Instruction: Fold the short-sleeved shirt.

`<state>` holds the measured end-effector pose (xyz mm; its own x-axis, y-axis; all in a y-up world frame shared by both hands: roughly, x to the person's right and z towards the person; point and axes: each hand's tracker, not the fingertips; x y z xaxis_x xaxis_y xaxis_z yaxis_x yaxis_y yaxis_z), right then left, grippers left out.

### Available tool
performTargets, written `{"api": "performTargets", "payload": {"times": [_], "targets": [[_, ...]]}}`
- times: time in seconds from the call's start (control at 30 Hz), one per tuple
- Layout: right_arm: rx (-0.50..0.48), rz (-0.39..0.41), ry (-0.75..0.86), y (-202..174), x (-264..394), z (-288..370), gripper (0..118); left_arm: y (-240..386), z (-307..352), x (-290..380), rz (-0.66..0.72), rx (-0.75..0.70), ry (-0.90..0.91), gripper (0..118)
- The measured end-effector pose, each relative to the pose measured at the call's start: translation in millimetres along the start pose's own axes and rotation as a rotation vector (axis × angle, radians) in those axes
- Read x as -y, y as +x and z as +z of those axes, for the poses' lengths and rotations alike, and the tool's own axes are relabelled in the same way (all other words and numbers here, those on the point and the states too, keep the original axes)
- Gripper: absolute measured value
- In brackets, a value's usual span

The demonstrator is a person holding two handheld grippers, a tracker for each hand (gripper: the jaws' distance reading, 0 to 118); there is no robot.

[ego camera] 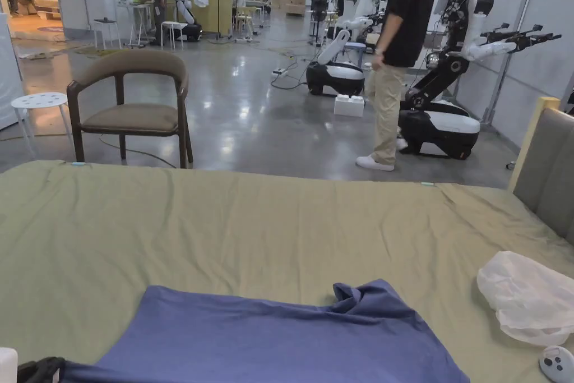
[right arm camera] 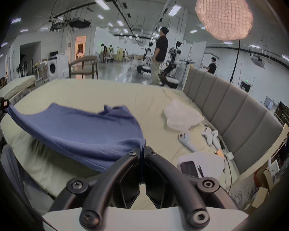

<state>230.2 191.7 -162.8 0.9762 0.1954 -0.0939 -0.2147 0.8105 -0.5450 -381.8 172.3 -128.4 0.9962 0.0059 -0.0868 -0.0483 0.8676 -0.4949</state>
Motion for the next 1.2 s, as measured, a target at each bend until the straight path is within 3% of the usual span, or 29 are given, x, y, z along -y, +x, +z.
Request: {"api": "performTargets", "payload": {"times": [0.27, 0.6, 0.7, 0.73, 0.77, 0.83, 0.97, 1.2], "targets": [[-0.037, 0.055, -0.244, -17.8, 59.4, -19.3, 1, -2.2, -18.7, 70.6, 0.004, 0.02, -0.244, 0], [-0.064, 0.094, -0.459, -28.4, 108.1, -57.2, 3, 24.5, -33.0, 93.4, -0.047, 0.018, -0.43, 1], [-0.061, 0.082, -0.48, -32.0, 109.1, -58.7, 21, 26.4, -37.8, 98.2, -0.049, 0.011, -0.456, 14], [-0.053, 0.083, -0.482, -33.1, 106.6, -56.6, 42, 27.6, -36.5, 96.4, -0.05, 0.011, -0.457, 29], [-0.038, 0.087, -0.471, -33.9, 103.5, -53.9, 52, 28.7, -34.1, 94.0, -0.053, 0.006, -0.452, 42], [-0.029, 0.07, -0.438, -30.6, 92.7, -47.6, 55, 27.9, -29.7, 86.0, -0.039, 0.014, -0.412, 60], [-0.027, -0.004, -0.307, -29.0, 56.8, -33.6, 63, 33.8, -25.7, 54.7, -0.008, 0.032, -0.274, 60], [-0.019, -0.081, 0.025, -51.4, -5.2, -33.8, 64, 55.4, -43.0, -0.9, -0.01, 0.019, -0.023, 60]]}}
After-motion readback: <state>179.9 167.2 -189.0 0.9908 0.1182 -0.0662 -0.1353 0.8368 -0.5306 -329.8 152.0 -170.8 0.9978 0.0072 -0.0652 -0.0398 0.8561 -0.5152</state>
